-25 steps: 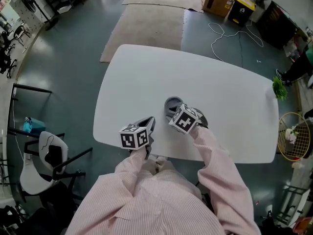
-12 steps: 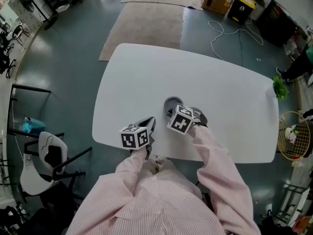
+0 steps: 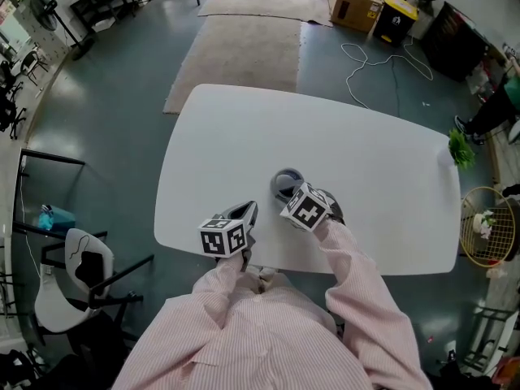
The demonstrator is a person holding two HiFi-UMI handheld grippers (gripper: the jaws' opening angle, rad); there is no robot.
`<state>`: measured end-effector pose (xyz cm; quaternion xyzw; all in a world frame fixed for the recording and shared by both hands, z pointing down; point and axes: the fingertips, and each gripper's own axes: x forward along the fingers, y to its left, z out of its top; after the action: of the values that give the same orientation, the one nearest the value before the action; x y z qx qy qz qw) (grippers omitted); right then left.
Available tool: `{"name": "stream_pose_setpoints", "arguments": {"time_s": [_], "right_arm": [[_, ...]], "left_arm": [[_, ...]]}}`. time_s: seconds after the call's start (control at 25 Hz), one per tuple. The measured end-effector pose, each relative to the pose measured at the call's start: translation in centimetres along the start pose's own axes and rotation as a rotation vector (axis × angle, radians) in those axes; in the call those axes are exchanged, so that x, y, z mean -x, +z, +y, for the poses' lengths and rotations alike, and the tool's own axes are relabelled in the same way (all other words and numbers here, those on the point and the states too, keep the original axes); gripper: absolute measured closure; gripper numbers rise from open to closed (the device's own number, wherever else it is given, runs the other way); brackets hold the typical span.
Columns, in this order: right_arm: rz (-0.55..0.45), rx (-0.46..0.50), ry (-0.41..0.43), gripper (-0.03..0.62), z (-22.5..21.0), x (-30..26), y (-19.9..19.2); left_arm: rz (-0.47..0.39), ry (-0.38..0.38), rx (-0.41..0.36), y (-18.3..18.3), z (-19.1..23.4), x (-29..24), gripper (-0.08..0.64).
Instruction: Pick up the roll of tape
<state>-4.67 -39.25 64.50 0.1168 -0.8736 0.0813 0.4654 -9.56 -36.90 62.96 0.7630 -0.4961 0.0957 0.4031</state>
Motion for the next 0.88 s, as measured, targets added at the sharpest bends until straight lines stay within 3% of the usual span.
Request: {"name": "stream_pose_setpoints", "arguments": {"time_s": [0.52,0.88], "right_arm": [[-0.454,-0.449,-0.036,0.541,-1.7,5.8,2.0],[-0.709,-0.582,-0.046,0.541,-1.3,10.2,2.9]], "left_arm": [[-0.093,-0.059,-0.147,3.6,-2.5,1.5,0.560],[-0.164,-0.095,-0.246,6.0,-4.9,3.1,0.560]]}}
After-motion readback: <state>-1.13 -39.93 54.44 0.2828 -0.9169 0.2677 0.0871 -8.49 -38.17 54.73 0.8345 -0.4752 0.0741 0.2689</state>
